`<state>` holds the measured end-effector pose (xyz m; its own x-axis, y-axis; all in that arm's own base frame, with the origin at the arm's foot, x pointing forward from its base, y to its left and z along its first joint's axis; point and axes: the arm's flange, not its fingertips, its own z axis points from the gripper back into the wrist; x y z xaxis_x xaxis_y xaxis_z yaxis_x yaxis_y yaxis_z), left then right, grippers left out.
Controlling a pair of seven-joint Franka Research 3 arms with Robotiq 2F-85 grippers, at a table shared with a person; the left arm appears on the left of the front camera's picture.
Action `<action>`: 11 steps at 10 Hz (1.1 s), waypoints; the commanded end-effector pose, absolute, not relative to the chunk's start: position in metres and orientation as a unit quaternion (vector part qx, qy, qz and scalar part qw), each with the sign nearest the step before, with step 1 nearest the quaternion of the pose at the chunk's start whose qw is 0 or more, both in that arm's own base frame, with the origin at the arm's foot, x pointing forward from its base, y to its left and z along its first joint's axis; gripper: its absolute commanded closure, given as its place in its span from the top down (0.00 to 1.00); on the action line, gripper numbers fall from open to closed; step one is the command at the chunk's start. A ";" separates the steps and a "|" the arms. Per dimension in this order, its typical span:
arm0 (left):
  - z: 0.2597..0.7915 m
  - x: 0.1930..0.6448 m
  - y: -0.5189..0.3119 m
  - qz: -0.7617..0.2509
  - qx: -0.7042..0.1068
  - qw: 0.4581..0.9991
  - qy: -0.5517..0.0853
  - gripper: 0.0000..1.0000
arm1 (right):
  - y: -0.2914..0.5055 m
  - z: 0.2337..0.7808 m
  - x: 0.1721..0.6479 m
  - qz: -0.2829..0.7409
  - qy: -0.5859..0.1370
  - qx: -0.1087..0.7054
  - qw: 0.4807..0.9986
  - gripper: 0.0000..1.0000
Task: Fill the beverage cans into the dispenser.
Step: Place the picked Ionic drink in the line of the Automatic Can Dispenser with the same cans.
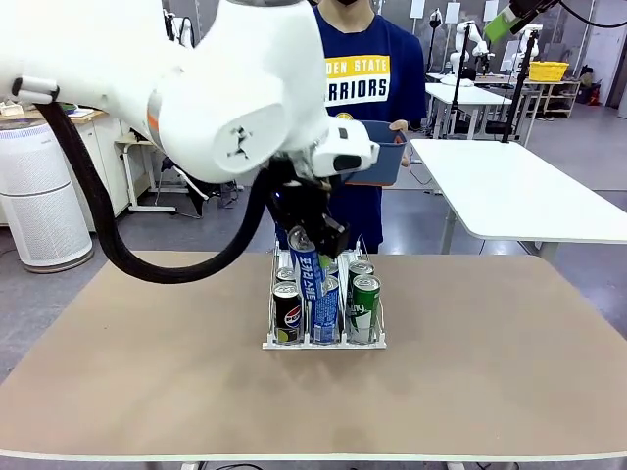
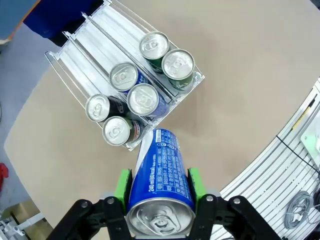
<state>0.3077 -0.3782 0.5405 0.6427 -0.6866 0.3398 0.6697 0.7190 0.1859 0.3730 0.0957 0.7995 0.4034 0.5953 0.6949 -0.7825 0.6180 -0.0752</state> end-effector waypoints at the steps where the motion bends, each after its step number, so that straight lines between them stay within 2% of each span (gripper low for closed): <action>1: 0.526 0.307 -0.399 -0.381 0.054 0.896 -0.222 0.57 | 0.096 0.798 0.373 0.416 -0.352 0.133 0.828 1.00; 8: 0.476 0.328 -0.409 -0.412 0.033 0.883 -0.221 0.57 | 0.096 0.798 0.373 0.416 -0.352 0.133 0.828 1.00; 9: 0.481 0.320 -0.405 -0.433 0.007 0.879 -0.198 0.57 | 0.096 0.798 0.373 0.416 -0.352 0.133 0.828 1.00; 11: 0.478 0.328 -0.411 -0.413 0.039 0.887 -0.205 0.57 | 0.096 0.798 0.373 0.416 -0.352 0.133 0.828 1.00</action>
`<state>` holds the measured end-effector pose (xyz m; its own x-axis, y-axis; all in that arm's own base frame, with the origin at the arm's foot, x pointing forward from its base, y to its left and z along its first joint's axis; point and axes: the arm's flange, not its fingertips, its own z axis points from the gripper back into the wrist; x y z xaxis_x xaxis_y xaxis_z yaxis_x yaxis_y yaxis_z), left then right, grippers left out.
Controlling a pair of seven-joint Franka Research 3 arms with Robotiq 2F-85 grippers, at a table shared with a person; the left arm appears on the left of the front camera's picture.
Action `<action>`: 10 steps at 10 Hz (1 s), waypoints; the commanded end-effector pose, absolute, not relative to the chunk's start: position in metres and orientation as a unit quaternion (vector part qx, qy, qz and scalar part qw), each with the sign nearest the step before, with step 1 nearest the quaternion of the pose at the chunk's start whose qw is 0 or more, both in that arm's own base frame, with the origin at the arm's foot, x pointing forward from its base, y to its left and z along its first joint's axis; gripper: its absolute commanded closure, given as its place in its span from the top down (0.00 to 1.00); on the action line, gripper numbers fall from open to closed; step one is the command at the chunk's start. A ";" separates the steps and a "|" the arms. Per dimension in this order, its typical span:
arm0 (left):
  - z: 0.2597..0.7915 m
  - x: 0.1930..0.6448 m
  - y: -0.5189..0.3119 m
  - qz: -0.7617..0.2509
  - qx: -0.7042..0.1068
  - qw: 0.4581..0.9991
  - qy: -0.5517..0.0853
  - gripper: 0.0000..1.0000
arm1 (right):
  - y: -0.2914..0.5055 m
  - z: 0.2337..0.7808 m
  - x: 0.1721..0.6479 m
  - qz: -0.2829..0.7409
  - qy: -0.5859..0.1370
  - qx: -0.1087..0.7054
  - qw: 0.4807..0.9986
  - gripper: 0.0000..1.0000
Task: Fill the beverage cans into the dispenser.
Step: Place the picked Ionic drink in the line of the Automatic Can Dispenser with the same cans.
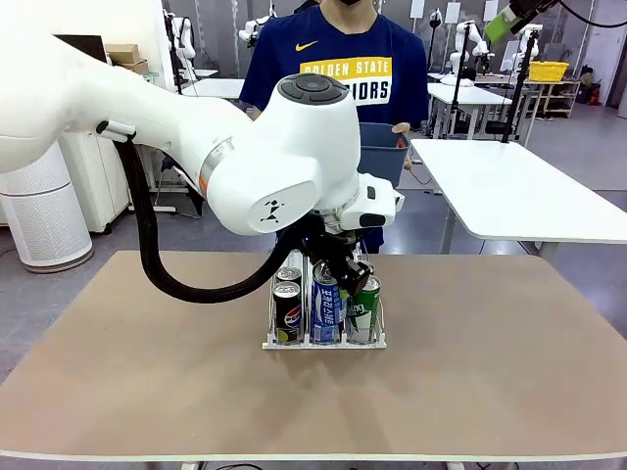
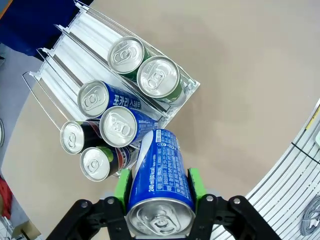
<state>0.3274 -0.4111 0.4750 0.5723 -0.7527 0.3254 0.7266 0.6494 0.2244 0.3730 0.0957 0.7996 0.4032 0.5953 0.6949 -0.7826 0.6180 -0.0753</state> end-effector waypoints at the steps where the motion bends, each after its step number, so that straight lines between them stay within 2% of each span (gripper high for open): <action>1: 0.475 0.327 -0.411 -0.418 0.032 0.886 -0.199 0.57 | 0.096 0.798 0.373 0.416 -0.352 0.133 0.828 1.00; 2: 0.471 0.323 -0.418 -0.397 0.038 0.894 -0.204 0.57 | 0.096 0.798 0.373 0.416 -0.352 0.133 0.828 1.00; 6: 0.452 0.352 -0.411 -0.381 0.056 0.896 -0.220 0.57 | 0.096 0.798 0.373 0.416 -0.352 0.133 0.828 1.00; 10: 0.438 0.382 -0.402 -0.383 0.026 0.897 -0.220 0.57 | 0.096 0.798 0.373 0.416 -0.352 0.133 0.828 1.00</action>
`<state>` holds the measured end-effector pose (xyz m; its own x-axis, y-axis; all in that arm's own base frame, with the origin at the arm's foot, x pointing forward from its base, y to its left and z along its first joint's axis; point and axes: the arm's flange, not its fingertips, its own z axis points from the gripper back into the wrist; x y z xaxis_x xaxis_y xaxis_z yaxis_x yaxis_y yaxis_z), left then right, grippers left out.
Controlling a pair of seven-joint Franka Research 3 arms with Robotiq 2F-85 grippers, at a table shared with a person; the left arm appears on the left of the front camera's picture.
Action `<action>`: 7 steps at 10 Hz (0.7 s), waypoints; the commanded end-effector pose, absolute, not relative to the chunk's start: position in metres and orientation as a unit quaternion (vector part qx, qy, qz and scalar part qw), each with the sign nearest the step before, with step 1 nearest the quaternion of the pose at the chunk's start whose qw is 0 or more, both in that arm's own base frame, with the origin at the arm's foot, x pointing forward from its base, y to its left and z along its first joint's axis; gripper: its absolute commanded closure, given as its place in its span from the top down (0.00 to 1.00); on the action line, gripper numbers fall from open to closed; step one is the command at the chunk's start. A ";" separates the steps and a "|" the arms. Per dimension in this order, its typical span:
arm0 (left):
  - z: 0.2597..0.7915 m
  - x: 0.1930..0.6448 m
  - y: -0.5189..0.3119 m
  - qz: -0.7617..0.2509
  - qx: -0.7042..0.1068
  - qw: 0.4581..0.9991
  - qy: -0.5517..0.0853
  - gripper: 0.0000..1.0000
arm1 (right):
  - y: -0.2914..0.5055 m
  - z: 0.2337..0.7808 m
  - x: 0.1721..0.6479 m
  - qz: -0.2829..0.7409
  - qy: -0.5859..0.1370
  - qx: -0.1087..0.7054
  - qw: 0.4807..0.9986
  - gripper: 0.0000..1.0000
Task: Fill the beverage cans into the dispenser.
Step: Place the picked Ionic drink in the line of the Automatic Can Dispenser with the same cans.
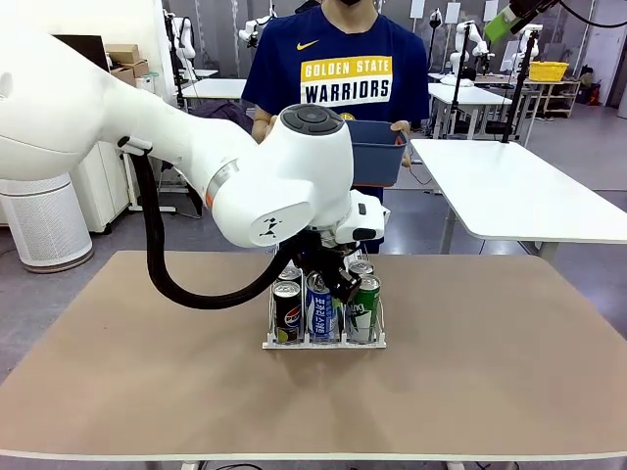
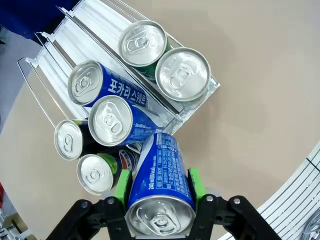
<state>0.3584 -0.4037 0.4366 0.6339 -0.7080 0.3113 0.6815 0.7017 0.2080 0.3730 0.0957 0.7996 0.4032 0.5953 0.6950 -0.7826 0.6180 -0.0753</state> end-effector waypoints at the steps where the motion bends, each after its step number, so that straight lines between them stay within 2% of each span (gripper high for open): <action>1: 0.434 0.389 -0.403 -0.378 0.019 0.899 -0.219 0.57 | 0.096 0.798 0.373 0.416 -0.352 0.133 0.828 1.00; 7: 0.426 0.422 -0.401 -0.363 0.045 0.902 -0.231 0.57 | 0.096 0.798 0.373 0.416 -0.352 0.133 0.828 1.00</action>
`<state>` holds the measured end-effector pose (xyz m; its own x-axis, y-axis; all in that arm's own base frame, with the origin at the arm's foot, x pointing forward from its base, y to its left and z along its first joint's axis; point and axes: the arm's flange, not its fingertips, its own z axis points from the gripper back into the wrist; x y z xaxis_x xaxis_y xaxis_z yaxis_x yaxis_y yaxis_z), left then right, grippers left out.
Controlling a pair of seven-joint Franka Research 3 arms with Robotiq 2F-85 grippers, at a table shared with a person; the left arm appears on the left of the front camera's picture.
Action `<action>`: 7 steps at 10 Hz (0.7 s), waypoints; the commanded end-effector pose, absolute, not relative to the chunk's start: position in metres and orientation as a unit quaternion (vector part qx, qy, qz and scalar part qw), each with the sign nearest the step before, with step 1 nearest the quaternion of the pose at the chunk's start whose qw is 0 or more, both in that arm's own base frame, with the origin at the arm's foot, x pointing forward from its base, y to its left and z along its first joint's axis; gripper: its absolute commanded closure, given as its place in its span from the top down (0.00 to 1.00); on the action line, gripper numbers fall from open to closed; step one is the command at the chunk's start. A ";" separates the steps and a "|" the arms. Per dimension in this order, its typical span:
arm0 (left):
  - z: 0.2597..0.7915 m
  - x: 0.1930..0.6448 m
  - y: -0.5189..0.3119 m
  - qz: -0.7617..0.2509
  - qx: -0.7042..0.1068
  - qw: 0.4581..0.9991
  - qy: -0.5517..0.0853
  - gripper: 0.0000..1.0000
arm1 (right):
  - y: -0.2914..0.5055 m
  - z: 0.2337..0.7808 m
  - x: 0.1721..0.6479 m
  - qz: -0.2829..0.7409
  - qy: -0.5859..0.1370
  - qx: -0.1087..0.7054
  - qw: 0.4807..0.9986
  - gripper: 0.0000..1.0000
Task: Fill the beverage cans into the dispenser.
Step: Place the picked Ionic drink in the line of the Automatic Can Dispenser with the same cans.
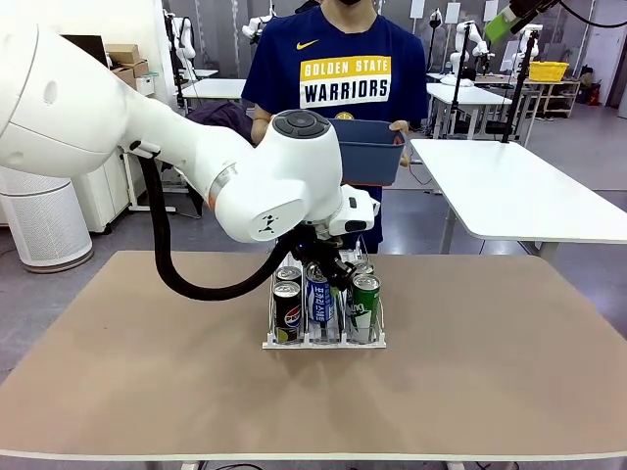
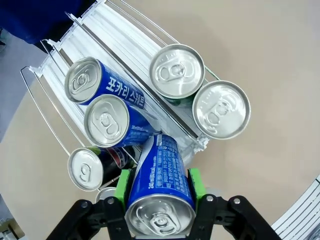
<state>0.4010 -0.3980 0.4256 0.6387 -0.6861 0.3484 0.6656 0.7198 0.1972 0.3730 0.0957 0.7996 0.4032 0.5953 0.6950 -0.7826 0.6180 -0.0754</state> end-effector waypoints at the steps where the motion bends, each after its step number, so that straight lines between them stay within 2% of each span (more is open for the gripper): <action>1: 0.425 0.428 -0.401 -0.360 0.038 0.904 -0.227 0.57 | 0.096 0.798 0.373 0.416 -0.352 0.133 0.828 1.00; 7: 0.392 0.439 -0.406 -0.367 -0.004 0.919 -0.145 0.57 | 0.096 0.798 0.373 0.416 -0.352 0.133 0.828 1.00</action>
